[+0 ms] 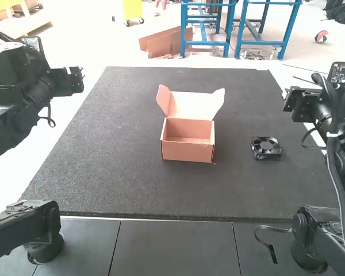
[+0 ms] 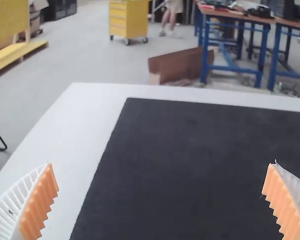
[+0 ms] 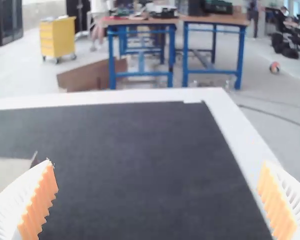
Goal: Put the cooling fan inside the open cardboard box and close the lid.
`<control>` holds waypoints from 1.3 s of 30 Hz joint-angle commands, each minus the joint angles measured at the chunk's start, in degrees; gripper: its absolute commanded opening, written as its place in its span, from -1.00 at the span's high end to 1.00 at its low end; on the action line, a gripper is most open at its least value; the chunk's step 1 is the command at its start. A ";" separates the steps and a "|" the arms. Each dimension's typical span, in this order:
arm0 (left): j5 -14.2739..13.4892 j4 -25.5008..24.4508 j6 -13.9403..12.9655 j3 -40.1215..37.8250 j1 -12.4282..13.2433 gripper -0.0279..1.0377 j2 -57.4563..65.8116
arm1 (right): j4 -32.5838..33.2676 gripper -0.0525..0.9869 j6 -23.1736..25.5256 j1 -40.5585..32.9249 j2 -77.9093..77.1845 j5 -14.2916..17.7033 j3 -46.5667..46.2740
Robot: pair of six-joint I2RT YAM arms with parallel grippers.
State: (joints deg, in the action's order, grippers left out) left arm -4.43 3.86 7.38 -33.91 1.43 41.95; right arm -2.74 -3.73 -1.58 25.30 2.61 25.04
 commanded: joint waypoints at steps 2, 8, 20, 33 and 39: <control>0.56 -5.62 0.18 -6.34 -0.20 -0.87 2.34 | 7.40 -0.86 7.07 0.71 7.13 2.31 10.56; 0.21 -18.97 0.18 -12.41 -0.29 -0.87 5.68 | 26.03 -0.86 12.69 0.35 21.55 -0.50 24.45; -1.29 -27.15 -1.05 -13.46 -0.20 -0.87 7.00 | 36.93 -0.84 10.49 2.46 30.51 -2.70 31.04; -1.29 -31.19 -1.14 -14.34 -0.55 -0.87 8.06 | 44.75 -0.84 -9.46 12.40 46.51 -2.35 36.66; -0.85 -29.96 -2.10 -13.73 -0.55 -0.87 8.14 | 46.51 -0.83 -16.31 15.12 51.25 -4.37 36.93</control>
State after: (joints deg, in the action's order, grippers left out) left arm -4.93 -26.72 6.52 -45.76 1.43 49.98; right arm 43.27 -14.00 11.97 75.33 -0.03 60.66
